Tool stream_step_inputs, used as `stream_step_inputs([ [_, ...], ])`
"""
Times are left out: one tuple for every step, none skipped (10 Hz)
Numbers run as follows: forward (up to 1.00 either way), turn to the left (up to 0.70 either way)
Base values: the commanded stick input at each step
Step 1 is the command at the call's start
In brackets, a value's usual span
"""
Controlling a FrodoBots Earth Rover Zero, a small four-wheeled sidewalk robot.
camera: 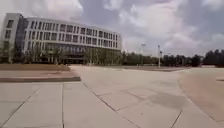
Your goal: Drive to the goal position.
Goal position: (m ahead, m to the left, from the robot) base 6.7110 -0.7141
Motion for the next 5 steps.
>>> stream_step_inputs([
  [0.5,-0.02],
  [0.5,-0.02],
  [0.5,-0.02],
  [0.5,-0.02],
  [0.5,-0.02],
])
